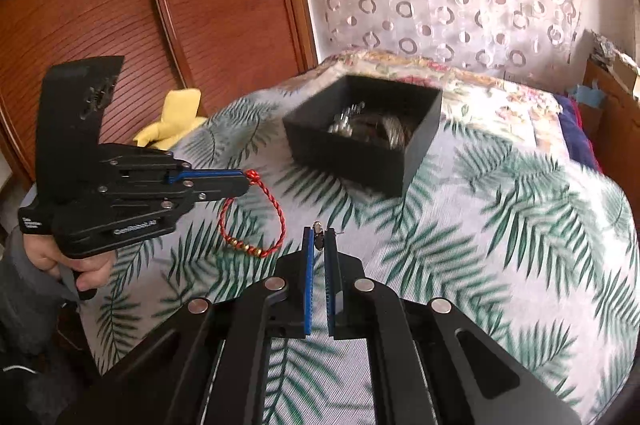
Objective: Organize jewelry
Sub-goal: 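Lower the red bracelet and the small item into the black box and open both tools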
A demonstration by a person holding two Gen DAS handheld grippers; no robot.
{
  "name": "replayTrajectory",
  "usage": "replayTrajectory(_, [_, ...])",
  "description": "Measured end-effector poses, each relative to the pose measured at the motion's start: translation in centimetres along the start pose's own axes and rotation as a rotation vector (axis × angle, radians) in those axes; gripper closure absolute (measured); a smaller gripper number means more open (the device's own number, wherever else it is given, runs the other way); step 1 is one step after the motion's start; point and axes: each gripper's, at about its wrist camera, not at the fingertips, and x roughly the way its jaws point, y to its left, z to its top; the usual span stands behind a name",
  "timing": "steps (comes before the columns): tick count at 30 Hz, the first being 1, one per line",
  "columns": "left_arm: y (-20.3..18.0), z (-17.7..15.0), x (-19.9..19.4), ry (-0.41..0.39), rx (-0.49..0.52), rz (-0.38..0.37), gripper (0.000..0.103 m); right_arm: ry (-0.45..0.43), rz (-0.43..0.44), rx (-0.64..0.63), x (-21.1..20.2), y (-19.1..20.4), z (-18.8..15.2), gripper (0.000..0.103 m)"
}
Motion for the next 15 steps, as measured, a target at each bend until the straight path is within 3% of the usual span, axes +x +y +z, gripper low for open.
replayTrajectory(8, [0.9,4.8,-1.2,-0.093,-0.018,0.019,0.101,-0.05,-0.01,-0.022,0.9,-1.8,4.4,0.097])
replayTrajectory(15, [2.2,7.7,-0.2,-0.127,-0.028,0.047,0.101,-0.071,-0.01,-0.028,2.8,-3.2,8.0,0.097])
